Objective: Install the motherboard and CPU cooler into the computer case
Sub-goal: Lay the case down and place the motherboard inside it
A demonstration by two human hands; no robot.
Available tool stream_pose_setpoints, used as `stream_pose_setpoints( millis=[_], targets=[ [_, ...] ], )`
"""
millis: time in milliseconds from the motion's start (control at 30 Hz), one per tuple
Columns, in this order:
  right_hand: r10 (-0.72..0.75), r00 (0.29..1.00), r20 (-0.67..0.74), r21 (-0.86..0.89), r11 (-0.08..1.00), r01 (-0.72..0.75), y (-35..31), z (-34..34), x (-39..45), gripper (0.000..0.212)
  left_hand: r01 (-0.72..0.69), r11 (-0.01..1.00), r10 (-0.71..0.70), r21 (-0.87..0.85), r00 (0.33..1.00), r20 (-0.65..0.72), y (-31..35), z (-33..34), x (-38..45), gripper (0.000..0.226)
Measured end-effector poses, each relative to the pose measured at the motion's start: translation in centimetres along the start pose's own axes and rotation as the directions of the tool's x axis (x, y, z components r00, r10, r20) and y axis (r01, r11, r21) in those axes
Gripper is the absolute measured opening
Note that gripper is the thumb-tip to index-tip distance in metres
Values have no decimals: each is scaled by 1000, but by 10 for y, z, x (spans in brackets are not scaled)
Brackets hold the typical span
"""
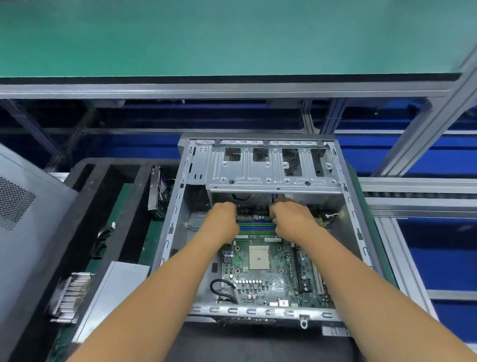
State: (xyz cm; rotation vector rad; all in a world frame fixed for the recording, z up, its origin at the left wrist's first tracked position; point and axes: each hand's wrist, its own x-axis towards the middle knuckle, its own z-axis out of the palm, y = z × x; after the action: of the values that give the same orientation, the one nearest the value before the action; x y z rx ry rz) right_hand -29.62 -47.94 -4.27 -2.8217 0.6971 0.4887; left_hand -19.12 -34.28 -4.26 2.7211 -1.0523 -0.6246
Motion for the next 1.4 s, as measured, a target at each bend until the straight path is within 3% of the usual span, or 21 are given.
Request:
stream_pose_setpoints(
  millis=[67, 233, 400, 533, 667, 733, 833, 900, 967, 1067, 1167, 1267, 1400],
  targets=[
    [2, 1000, -7, 5, 1000, -2, 0, -1, 1, 19, 84, 996, -82, 32, 994, -69, -5, -2, -4, 20],
    [22, 1000, -12, 33, 999, -21, 1, -1, 2, 18, 161, 955, -184, 251, 980, 75, -10, 4, -7, 32],
    [26, 999, -35, 12, 1000, -26, 2, -2, 2, 19, 175, 928, -210, 330, 975, 75, -10, 3, -6, 35],
    [25, 999, -40, -30, 999, -26, 4, -3, 2, 17, 252, 940, -216, 230, 961, -171, -17, -8, -9, 26],
    [21, 999, -27, -17, 1000, -21, 3, -5, 3, 19, 272, 962, -271, -33, 926, -262, -17, -18, -10, 23],
    [28, 1000, -13, -3, 1000, -28, 4, -5, 4, 20, 227, 934, -290, -276, 934, -211, -14, -24, -11, 6],
    [36, 999, -5, 5, 999, -36, 5, -4, 5, 22, 177, 835, -268, -521, 958, -105, -11, -31, -9, 14],
    [34, 999, -16, 10, 999, -34, 5, -2, 6, 22, 164, 863, -173, -477, 985, 26, -10, -30, -11, 23],
    [37, 999, -23, 6, 999, -37, 6, 0, 8, 22, 127, 938, -73, -323, 982, 176, -8, -22, -12, 27],
    [45, 999, -6, 2, 999, -45, 6, 1, 10, 21, 114, 983, -80, -142, 970, 228, -10, -13, -10, 26],
    [47, 999, 2, 19, 999, -47, 7, 1, 10, 21, 137, 989, -128, -61, 981, 144, -8, -15, -9, 19],
    [40, 999, -6, 47, 998, -40, 6, 1, 10, 22, 127, 965, -140, -228, 989, -42, -4, -14, -5, 22],
    [41, 999, 6, 53, 998, -41, 6, -2, 8, 22, 72, 925, -148, -373, 972, -180, 1, -11, 1, 29]
  ],
)
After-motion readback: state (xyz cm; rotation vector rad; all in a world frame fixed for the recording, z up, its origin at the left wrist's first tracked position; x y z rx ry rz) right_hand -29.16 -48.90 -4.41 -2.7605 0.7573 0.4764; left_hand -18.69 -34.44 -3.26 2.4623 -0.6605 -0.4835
